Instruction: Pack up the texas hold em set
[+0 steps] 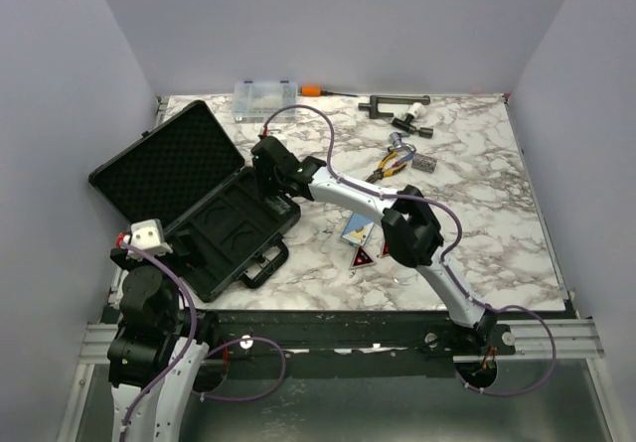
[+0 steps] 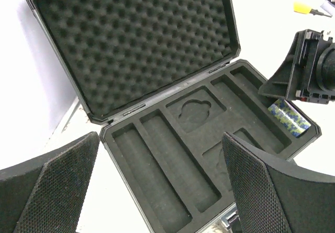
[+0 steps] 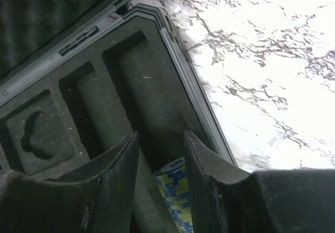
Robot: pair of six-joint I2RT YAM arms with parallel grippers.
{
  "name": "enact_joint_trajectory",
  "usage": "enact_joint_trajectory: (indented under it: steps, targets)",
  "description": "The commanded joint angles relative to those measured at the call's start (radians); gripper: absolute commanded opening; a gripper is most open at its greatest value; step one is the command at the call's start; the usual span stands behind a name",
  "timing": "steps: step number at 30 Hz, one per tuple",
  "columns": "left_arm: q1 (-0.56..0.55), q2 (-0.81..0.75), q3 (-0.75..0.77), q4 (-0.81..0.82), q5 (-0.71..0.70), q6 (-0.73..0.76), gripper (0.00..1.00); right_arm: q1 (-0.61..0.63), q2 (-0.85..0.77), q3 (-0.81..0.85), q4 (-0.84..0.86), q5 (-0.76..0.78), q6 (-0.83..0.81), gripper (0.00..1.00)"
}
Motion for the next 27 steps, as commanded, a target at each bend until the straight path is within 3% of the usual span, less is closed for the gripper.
enact_joint_trajectory:
  steps: [1,10,14,20,27]
  targets:
    - [0.001,0.016,0.009,0.086,-0.012,-0.004,0.99,0.01,-0.042,-0.083,-0.105,-0.012,-0.016,0.43]
    - [-0.123,0.067,-0.003,0.301,-0.012,-0.004,0.99,0.01,-0.175,-0.248,-0.116,0.012,-0.005,0.45]
    - [-0.164,0.114,0.03,0.317,-0.012,-0.004,0.99,0.01,-0.23,-0.268,-0.11,0.006,-0.008,0.56]
    - [-0.215,0.147,0.041,0.384,-0.012,-0.004,0.99,0.01,-0.309,-0.306,-0.1,0.016,-0.019,0.85]
    - [-0.227,0.102,0.021,0.312,-0.012,-0.004,0.99,0.011,-0.391,-0.389,-0.117,0.095,-0.009,0.96]
